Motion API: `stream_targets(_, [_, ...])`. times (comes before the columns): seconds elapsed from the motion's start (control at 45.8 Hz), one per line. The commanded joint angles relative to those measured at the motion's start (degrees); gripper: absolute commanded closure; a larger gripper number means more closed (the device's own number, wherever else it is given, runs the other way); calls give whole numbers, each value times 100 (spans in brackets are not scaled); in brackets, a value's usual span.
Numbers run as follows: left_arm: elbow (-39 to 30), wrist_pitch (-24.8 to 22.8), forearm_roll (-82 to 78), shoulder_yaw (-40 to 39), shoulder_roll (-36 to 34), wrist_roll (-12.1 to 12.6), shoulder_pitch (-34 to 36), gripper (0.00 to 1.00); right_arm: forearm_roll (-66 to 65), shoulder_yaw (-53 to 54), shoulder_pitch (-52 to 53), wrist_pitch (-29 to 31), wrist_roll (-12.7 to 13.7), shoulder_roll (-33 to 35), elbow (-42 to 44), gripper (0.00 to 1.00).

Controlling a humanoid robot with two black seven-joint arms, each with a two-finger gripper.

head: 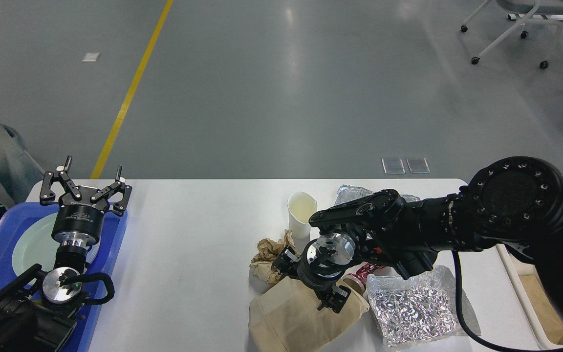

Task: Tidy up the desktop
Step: 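Lower the right gripper onto the brown paper bag and grasp it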

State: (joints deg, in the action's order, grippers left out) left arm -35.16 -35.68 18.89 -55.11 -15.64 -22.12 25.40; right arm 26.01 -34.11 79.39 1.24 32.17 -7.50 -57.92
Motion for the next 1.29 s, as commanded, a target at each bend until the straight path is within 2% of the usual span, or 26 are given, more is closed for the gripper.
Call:
stream_targets(0.0, [0, -1, 0, 0, 0, 6, 0, 4, 36, 10, -125, -18, 0, -23, 17, 0])
stream_targets(0.131, [0, -1, 0, 0, 0, 6, 0, 4, 36, 62, -292, -36, 9, -59, 105, 3])
stream_targets(0.219, [0, -1, 0, 0, 0, -3, 0, 4, 97, 45, -319, -62, 9, -85, 114, 13])
stream_targets(0.306, [0, -1, 0, 0, 0, 6, 0, 4, 211, 19, -362, -62, 9, -85, 114, 29])
stream_targets(0.328, [0, -1, 0, 0, 0, -3, 0, 4, 220, 10, -389, -62, 9, -85, 123, 31])
stream_targets(0.546, [0, -1, 0, 0, 0, -3, 0, 4, 141, -69, -609, -62, 0, -120, 263, 29])
stream_targets(0.59, [0, -1, 0, 0, 0, -3, 0, 4, 141, -78, -635, -62, 0, -129, 290, 32])
stream_targets(0.612, [0, -1, 0, 0, 0, -3, 0, 4, 141, -78, -644, -62, 0, -146, 290, 36])
stream_targets(0.699, [0, -1, 0, 0, 0, -3, 0, 4, 132, -78, -644, -53, 0, -164, 281, 68])
stream_targets(0.765, [0, -1, 0, 0, 0, -3, 0, 4, 141, -78, -670, -53, 0, -173, 281, 84])
stream_targets(0.808, [0, -1, 0, 0, 0, 6, 0, 4, 150, -78, -679, -53, 0, -208, 281, 99])
stream_targets(1.267, [0, -1, 0, 0, 0, -3, 0, 4, -17, -69, -530, -27, 0, -252, 176, 100])
